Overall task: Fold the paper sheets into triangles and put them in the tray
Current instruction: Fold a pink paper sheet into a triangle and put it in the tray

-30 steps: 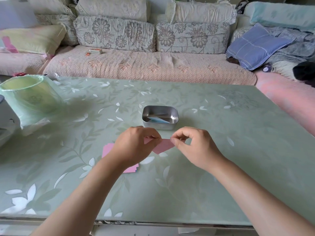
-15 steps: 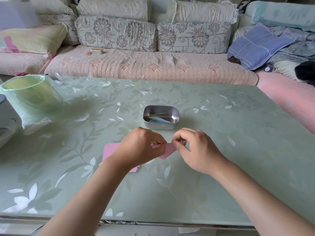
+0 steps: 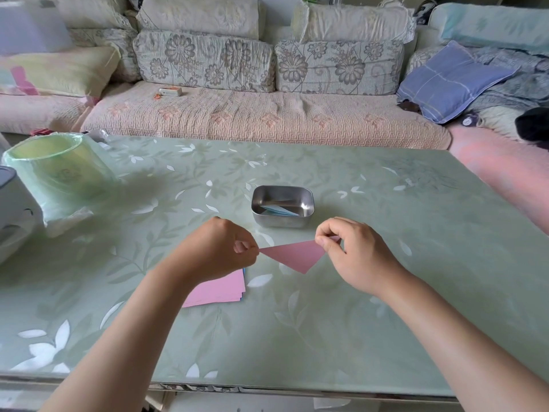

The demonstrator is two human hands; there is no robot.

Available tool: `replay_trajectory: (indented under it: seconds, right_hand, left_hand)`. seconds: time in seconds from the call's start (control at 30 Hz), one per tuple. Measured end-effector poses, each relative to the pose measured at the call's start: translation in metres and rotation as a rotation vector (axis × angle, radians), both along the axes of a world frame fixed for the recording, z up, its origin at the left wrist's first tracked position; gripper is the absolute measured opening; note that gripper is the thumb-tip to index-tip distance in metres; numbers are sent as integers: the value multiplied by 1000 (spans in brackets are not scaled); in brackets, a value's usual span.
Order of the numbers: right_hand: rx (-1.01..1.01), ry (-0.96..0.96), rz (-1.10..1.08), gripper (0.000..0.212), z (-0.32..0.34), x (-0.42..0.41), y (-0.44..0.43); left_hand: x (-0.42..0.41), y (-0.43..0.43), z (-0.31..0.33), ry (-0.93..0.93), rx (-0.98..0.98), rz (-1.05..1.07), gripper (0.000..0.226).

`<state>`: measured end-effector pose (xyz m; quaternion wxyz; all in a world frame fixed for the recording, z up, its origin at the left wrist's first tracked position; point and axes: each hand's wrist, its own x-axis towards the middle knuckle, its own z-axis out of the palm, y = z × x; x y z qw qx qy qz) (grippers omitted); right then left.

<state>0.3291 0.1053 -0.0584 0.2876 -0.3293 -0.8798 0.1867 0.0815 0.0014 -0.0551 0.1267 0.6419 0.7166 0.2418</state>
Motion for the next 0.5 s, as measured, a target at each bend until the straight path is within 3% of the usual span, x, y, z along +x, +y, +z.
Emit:
replay_trajectory:
  seconds: [0.13,0.27,0.33,0.5]
  right_hand:
    - [27,-22,-10,14,0,1,2]
    - [-13,-33,66,11,-1,-2,0]
    - [-61,-25,105,10,-4,-6,-2]
    - [-151,49,97,16,-8,-8,-1]
  left_hand:
    - [-3,0,-2,39,80,98,11]
    - [26,1,-6,-122,222,-38,15]
    - [42,4,-10,-114,206,-109,21]
    - [46,12,-12,-36,209,-117,7]
